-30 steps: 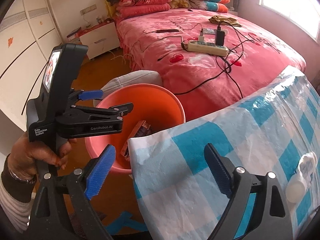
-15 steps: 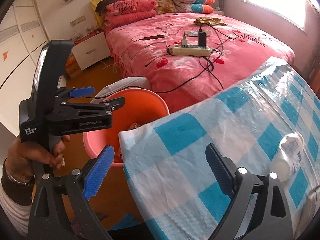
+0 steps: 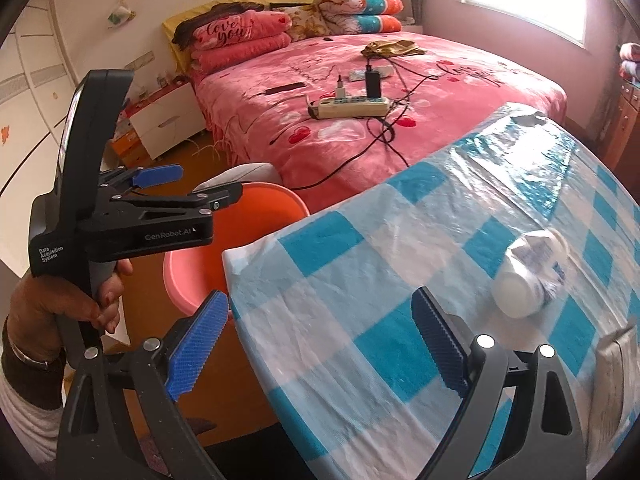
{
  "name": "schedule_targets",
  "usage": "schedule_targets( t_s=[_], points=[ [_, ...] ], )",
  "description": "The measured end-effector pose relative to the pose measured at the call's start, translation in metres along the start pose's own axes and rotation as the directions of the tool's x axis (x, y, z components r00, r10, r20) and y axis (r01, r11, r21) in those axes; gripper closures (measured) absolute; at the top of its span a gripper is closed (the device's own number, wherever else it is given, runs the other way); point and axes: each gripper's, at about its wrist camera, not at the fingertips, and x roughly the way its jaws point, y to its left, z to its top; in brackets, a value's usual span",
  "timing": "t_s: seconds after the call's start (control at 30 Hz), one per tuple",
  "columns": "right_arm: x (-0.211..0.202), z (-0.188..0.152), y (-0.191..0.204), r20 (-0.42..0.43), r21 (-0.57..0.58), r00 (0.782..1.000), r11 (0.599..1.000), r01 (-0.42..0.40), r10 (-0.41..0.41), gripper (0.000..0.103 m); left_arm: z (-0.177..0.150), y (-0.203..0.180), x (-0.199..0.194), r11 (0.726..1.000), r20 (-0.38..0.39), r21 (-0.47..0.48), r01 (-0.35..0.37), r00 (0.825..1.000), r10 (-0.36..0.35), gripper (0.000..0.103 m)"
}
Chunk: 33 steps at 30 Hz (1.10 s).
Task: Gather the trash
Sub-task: 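Move both open tools back over the checkered table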
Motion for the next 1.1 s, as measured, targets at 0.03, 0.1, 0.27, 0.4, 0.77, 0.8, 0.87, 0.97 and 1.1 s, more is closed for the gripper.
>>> schedule_targets(
  t_s=[0.03,0.1,0.27,0.4,0.77,0.8,0.87,0.97,1.1],
  points=[
    [-0.004,-0.003,-0.004,0.004,0.011,1.0,1.0,0.002,-0.002,0.011,0.001,-0.002,-0.002,1.0,0.004,0.005,0.002,1.0,-0.002,0.013],
    [-0.01,-0.007,-0.009,0.011,0.025,1.0,1.0,0.006,-0.006,0.011,0.002,-0.008,-0.007,1.0,0.012,0.016,0.007,1.0,-0.007,0.013],
    [-0.024,-0.017,-0.021,0.029,0.054,0.999,0.998,0.022,-0.024,0.011,0.003,-0.025,-0.015,0.999,0.02,0.051,0.016,1.0,-0.017,0.013],
    [-0.035,-0.024,-0.032,0.046,0.083,0.998,0.996,0.034,-0.038,0.011,0.005,-0.041,-0.021,0.996,0.026,0.083,0.024,0.999,-0.026,0.013],
    [-0.069,-0.046,-0.059,0.096,0.156,0.992,0.986,0.063,-0.079,0.011,0.004,-0.079,-0.04,0.985,0.046,0.164,0.045,0.998,-0.053,0.012],
    [-0.071,-0.047,-0.062,0.098,0.161,0.992,0.985,0.063,-0.08,0.011,0.005,-0.082,-0.041,0.985,0.047,0.169,0.045,0.997,-0.054,0.012],
    [-0.074,-0.051,-0.066,0.104,0.173,0.991,0.983,0.068,-0.087,0.011,0.005,-0.089,-0.044,0.982,0.05,0.182,0.047,0.997,-0.057,0.012],
    [-0.079,-0.055,-0.072,0.113,0.184,0.989,0.98,0.075,-0.097,0.011,0.005,-0.098,-0.049,0.979,0.056,0.197,0.052,0.996,-0.065,0.012],
    [-0.091,-0.064,-0.08,0.127,0.197,0.985,0.976,0.09,-0.117,0.011,0.005,-0.112,-0.056,0.973,0.062,0.223,0.066,0.995,-0.081,0.012]
  ],
)
